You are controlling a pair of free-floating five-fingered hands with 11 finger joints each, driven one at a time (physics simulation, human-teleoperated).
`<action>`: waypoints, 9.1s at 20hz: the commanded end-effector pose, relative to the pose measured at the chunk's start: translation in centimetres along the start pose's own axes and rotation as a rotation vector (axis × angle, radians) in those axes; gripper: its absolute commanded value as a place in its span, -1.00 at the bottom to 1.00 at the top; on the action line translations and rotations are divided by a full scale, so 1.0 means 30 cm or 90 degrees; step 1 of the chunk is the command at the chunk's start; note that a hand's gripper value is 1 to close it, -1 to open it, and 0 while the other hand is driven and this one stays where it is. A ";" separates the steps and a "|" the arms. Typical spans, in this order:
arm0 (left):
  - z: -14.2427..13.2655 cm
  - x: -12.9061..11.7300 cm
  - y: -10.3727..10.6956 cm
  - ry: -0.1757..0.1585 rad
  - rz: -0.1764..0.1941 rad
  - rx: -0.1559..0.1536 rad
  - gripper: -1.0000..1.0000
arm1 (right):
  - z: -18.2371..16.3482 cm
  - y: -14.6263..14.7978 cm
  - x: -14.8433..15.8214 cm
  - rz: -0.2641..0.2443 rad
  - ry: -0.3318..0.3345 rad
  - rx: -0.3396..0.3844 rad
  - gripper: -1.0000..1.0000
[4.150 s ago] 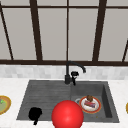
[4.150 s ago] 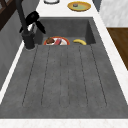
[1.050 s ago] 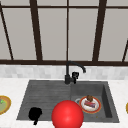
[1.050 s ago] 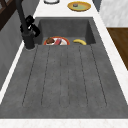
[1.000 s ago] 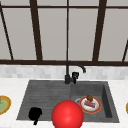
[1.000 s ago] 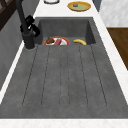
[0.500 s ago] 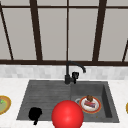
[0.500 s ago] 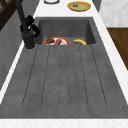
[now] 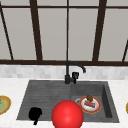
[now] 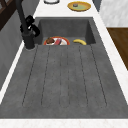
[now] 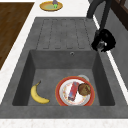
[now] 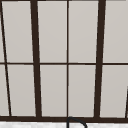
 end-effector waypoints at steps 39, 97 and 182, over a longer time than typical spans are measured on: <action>0.000 0.000 0.000 0.000 0.000 0.000 0.00 | 0.315 0.148 -0.351 -0.031 -0.006 -0.019 -1.00; 0.000 0.000 0.000 0.000 0.000 0.000 0.00 | 0.267 0.929 -0.446 -0.094 0.445 0.011 -1.00; 0.000 0.000 0.000 0.000 0.000 0.000 0.00 | 0.266 0.671 -0.669 -0.051 0.341 0.009 1.00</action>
